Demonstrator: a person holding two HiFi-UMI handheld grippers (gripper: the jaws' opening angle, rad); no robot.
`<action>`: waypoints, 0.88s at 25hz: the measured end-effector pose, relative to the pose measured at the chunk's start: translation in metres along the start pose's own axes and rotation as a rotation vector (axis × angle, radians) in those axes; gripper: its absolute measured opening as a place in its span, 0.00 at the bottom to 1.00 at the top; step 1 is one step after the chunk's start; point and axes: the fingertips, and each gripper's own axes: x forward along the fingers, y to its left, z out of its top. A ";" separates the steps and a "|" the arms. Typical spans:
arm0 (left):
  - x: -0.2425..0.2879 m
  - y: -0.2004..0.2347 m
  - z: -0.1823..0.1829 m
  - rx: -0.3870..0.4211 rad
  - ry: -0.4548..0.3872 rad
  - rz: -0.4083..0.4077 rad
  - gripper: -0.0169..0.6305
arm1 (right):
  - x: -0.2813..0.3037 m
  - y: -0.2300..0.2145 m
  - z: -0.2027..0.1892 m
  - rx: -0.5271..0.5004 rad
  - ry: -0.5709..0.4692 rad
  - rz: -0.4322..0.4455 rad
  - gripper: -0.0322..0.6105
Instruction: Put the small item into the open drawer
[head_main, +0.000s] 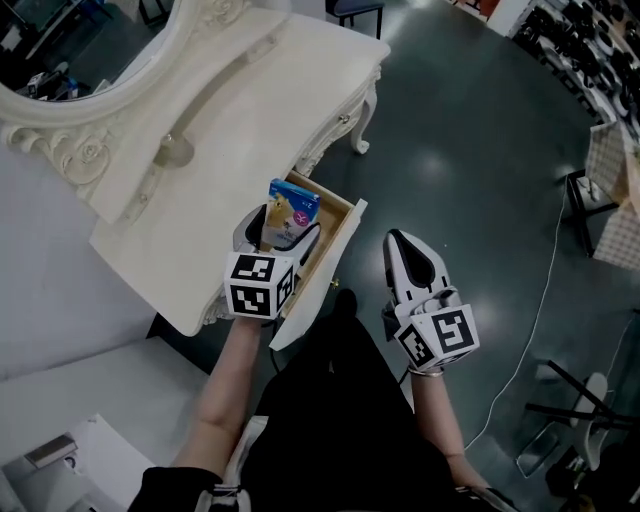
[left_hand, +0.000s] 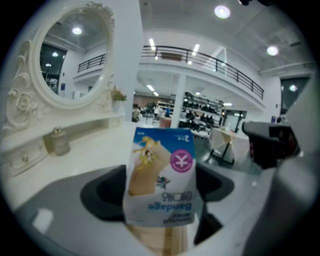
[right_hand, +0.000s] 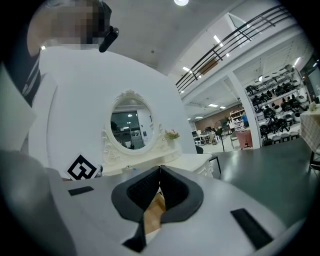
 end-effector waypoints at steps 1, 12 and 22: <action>0.005 0.000 -0.002 0.002 0.011 -0.001 0.69 | 0.002 -0.003 -0.001 0.003 0.004 -0.001 0.06; 0.051 0.002 -0.037 0.018 0.148 -0.011 0.69 | 0.018 -0.034 -0.018 0.054 0.060 -0.022 0.06; 0.078 0.006 -0.076 0.039 0.276 -0.018 0.69 | 0.027 -0.055 -0.031 0.081 0.099 -0.041 0.06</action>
